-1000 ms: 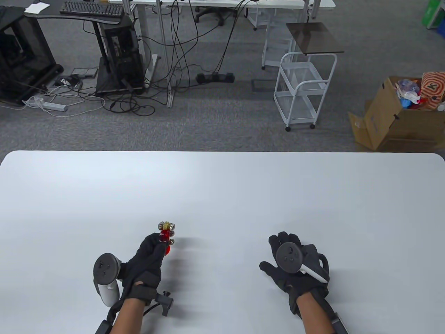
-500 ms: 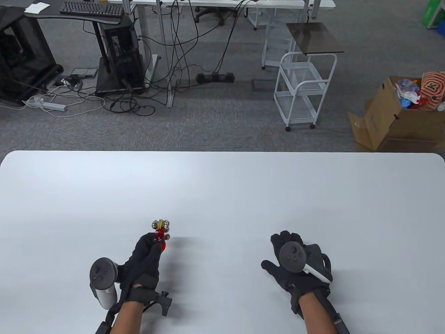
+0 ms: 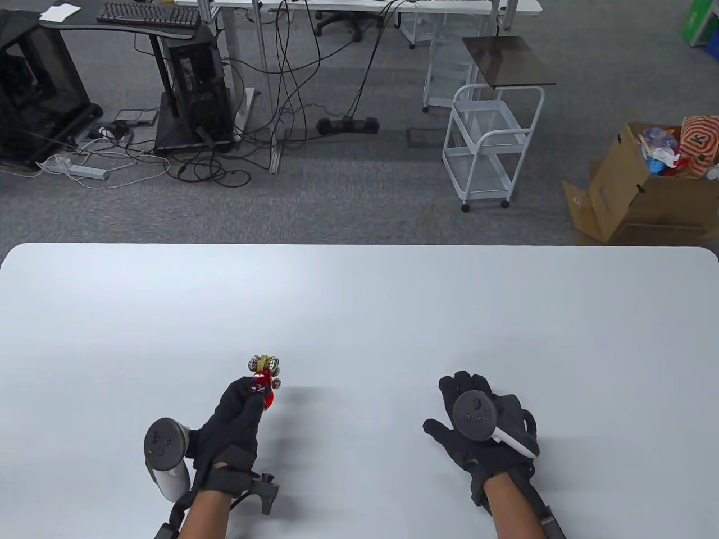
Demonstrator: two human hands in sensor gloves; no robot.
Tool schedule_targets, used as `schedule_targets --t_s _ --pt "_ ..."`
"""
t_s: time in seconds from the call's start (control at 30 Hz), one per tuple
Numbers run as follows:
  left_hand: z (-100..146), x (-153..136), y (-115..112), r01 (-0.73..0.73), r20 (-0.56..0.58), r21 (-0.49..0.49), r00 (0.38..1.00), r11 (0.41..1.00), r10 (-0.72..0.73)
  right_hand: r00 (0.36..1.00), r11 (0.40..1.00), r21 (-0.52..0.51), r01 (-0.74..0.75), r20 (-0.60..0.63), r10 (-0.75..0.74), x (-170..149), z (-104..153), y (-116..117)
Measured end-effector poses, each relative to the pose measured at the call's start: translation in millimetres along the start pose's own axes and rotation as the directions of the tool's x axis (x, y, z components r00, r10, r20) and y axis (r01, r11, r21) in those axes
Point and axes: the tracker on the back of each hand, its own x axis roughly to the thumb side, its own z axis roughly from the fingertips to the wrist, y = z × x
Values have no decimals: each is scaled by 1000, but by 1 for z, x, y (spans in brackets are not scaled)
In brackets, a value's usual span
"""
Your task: Shake a handbell
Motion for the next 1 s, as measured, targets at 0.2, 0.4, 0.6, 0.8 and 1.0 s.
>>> schedule_targets --t_s 0.2,0.4,0.6,0.8,1.0 --pt "0 0 1 4 11 4 1000 1000 -4 1000 1000 4 0 2 0 1 0 0" --pt "-2 -6 -5 58 -50 2 997 998 -58 1000 1000 8 -12 2 12 2 0 1" --pt "23 101 -4 128 499 105 851 986 -164 1000 1000 -2 -28 -2 28 5 -2 0" --pt "12 49 6 -8 172 45 985 999 0 999 999 5 -36 5 36 8 -3 2" --pt "0 -19 4 -34 -208 42 977 999 42 999 999 13 -33 0 33 7 -1 3"
